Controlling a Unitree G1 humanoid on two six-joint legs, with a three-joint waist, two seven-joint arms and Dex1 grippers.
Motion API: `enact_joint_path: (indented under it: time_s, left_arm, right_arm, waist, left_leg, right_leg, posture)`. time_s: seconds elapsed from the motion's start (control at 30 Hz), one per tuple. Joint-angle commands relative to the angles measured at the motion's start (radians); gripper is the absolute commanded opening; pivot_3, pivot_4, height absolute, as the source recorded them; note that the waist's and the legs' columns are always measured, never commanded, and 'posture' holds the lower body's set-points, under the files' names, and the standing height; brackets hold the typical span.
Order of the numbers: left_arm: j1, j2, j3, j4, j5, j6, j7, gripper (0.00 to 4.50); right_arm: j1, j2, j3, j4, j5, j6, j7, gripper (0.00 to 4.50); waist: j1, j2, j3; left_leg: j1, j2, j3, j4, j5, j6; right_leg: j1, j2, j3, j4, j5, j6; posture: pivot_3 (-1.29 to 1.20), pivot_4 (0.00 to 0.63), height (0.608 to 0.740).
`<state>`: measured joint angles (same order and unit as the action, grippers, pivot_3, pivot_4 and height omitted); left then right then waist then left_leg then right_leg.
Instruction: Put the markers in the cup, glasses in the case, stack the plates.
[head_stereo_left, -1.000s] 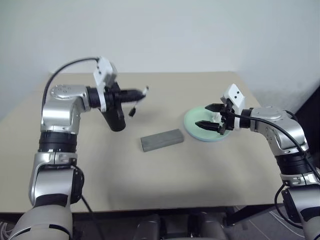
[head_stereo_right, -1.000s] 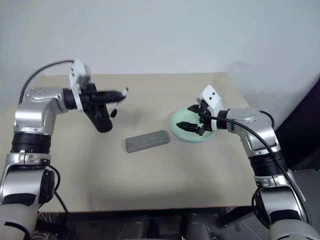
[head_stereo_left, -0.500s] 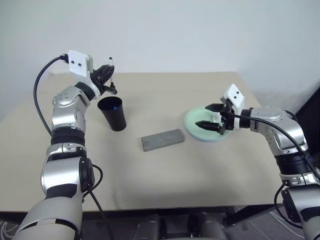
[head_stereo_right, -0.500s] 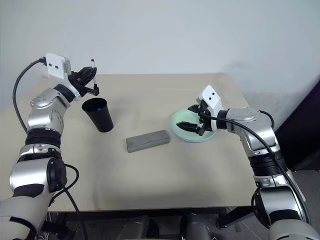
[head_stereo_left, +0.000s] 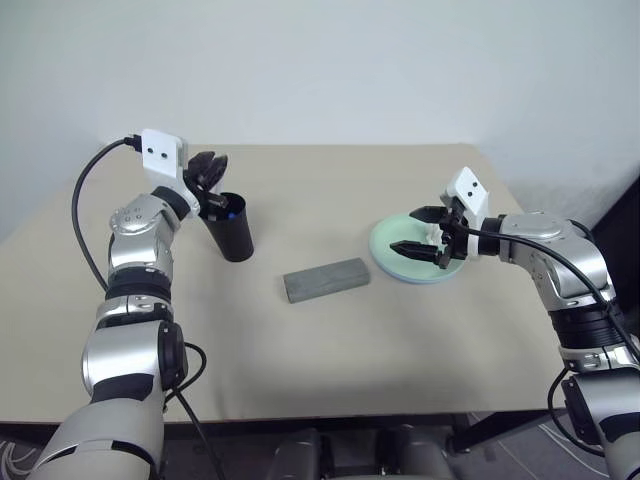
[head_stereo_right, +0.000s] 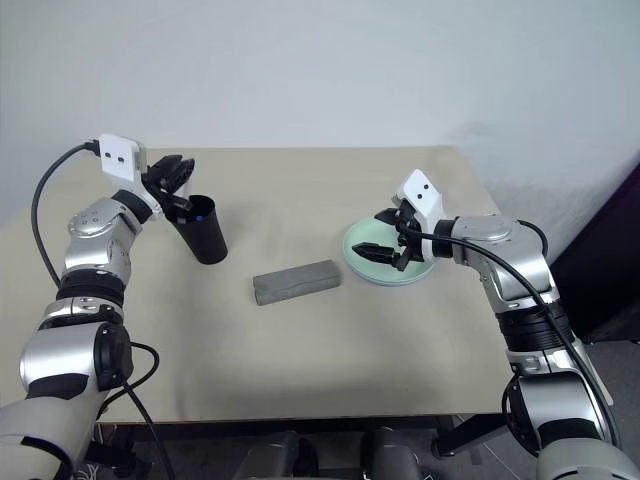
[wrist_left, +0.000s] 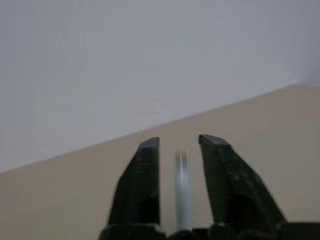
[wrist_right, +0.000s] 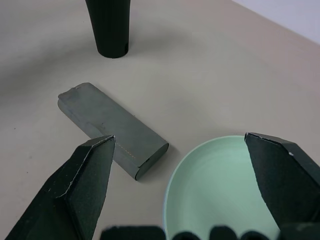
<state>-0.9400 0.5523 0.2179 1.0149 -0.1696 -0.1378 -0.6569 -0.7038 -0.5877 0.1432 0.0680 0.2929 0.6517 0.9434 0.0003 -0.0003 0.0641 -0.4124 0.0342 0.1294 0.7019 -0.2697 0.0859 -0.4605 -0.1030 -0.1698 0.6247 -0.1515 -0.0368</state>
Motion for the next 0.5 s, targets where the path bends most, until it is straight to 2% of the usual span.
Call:
enact_joint_path:
  time_s: [0.03, 0.2, 0.23, 0.33, 0.5]
  left_arm:
    - [0.005, 0.020, 0.004, -0.044, -0.004, -0.018, -0.015, 2.54]
    - [0.029, 0.028, 0.013, -0.111, -0.020, -0.003, -0.028, 4.27]
    - [0.032, 0.031, 0.017, -0.132, -0.026, 0.005, -0.033, 4.48]
    - [0.054, 0.064, 0.032, -0.214, -0.059, 0.049, -0.086, 4.48]
    - [0.152, 0.170, 0.051, -0.409, -0.136, 0.198, -0.222, 4.48]
  right_arm:
    - [-0.035, 0.000, -0.015, -0.006, -0.001, -0.021, 0.005, 4.50]
    - [-0.037, -0.003, -0.018, 0.007, -0.005, -0.027, 0.006, 4.50]
    - [-0.040, -0.004, -0.020, 0.013, -0.006, -0.030, 0.007, 4.50]
    - [-0.048, -0.003, -0.021, 0.030, -0.009, -0.038, 0.007, 4.50]
    - [-0.058, -0.007, -0.029, 0.069, -0.014, -0.059, 0.011, 4.50]
  waist:
    - [0.000, 0.000, 0.000]
    - [0.000, -0.001, 0.000]
    - [0.000, -0.001, 0.000]
    - [-0.002, -0.001, 0.000]
    - [-0.014, 0.000, 0.000]
  left_leg:
    - [0.000, 0.000, 0.000, 0.000, 0.000, 0.000]
    - [0.000, 0.000, 0.000, 0.000, 0.000, 0.000]
    - [0.000, 0.000, 0.000, 0.000, 0.000, 0.000]
    - [0.000, 0.000, 0.000, 0.000, 0.000, 0.000]
    - [0.000, 0.001, 0.000, 0.000, 0.000, 0.000]
  right_leg:
    - [0.000, 0.000, 0.000, 0.000, 0.000, 0.000]
    - [0.000, 0.000, 0.000, 0.000, 0.000, 0.000]
    - [0.000, 0.000, 0.000, 0.000, 0.000, 0.000]
    - [0.000, 0.000, 0.000, 0.000, 0.000, 0.000]
    - [-0.001, 0.000, 0.001, 0.000, 0.000, 0.000]
  posture:
    - [0.00, 0.000, 0.732]
    - [0.00, 0.000, 0.732]
    - [0.00, 0.000, 0.732]
    - [0.00, 0.000, 0.732]
    - [0.00, 0.000, 0.732]
